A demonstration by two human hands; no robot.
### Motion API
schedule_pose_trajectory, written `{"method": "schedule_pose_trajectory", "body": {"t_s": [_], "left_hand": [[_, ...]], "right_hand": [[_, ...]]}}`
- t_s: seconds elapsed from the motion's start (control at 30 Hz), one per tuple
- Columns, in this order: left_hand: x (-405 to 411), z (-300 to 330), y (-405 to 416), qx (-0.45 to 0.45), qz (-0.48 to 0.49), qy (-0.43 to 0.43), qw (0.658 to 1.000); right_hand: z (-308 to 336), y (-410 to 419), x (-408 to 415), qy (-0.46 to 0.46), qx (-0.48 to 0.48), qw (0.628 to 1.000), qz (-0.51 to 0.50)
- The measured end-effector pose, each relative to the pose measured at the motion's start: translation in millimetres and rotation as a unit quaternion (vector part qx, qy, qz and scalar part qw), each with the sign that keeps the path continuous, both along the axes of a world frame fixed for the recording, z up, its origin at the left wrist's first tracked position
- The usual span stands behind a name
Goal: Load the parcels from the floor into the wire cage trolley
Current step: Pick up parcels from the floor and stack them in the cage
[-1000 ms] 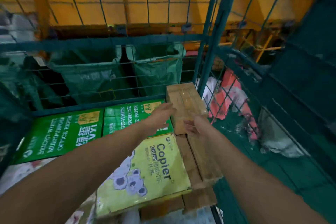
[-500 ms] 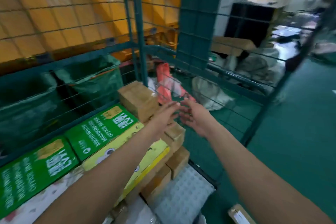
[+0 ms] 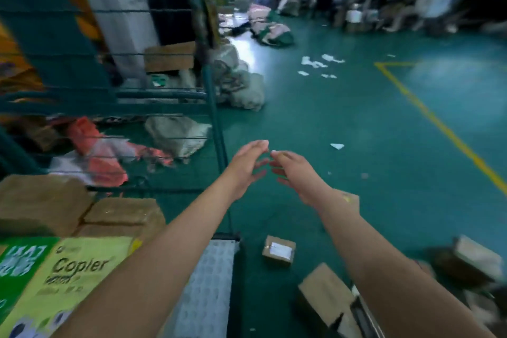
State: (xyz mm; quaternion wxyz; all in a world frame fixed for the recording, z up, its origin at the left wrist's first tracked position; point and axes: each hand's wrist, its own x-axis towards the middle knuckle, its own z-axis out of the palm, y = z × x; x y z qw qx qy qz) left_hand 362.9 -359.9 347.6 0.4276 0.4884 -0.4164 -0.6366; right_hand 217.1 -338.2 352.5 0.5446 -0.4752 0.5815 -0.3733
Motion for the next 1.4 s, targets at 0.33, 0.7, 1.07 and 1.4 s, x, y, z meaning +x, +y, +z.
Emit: {"method": "schedule_pose_trajectory", "body": {"t_s": [0.33,0.7,1.07,1.4], "left_hand": [[-245.2,-19.1,29.8,0.006,-0.199,-0.024,0.98],[-428.0,-52.8,84.1,0.03,-0.34,-0.047,0.939],[-492.1,-73.2,88.3,0.042,-0.446,-0.064,0.892],[-464.3,-107.4,-3.7,0.074,-0.52,-0.11,0.844]], "right_hand": [[-51.2,103.0,-256.0,-0.025,0.055,0.969,-0.239],[-80.0,225.9,-418.5,-0.097,0.096,0.874,-0.466],[-97.6,272.9,-449.3,-0.123,0.133,0.799,-0.573],[-122.6,191.3,-383.1,-0.145,0.153,0.758,-0.617]]}}
